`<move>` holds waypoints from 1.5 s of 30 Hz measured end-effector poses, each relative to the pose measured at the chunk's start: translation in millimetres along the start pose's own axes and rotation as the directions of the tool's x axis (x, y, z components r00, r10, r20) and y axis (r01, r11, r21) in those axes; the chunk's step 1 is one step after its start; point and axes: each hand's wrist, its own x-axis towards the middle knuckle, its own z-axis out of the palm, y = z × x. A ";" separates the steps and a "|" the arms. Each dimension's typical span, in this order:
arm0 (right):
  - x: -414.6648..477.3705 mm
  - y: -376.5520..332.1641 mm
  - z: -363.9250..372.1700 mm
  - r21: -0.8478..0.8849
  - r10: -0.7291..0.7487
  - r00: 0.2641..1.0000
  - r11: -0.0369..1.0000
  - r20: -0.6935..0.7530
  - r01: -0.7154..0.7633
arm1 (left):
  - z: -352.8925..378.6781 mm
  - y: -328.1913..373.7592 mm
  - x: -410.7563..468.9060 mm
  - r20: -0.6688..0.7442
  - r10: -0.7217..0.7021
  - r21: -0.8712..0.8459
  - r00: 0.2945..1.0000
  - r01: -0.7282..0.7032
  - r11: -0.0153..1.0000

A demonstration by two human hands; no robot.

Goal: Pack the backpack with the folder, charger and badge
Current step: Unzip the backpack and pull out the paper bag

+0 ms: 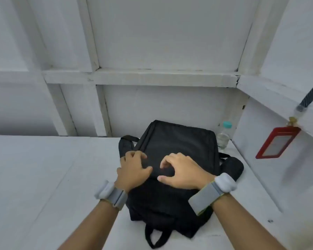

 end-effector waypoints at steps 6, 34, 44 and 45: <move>-7.1 -2.2 53.5 -0.260 -0.023 0.989 0.964 0.149 0.062 | 23.1 -35.4 -22.1 -0.082 -0.304 -0.287 0.949 0.269 0.919; 41.8 -5.0 -38.3 0.344 0.096 0.944 0.939 -0.314 0.019 | 82.1 40.7 22.4 -0.238 -0.496 -0.177 0.835 0.465 0.868; 38.3 -0.4 -21.5 0.406 0.167 0.935 0.914 -0.311 -0.028 | 56.4 7.5 38.8 -0.072 -0.471 0.144 0.879 0.477 0.867; 38.1 -0.1 -20.8 0.408 0.169 0.934 0.913 -0.314 -0.028 | 57.0 5.3 37.8 -0.086 -0.468 0.153 0.879 0.476 0.866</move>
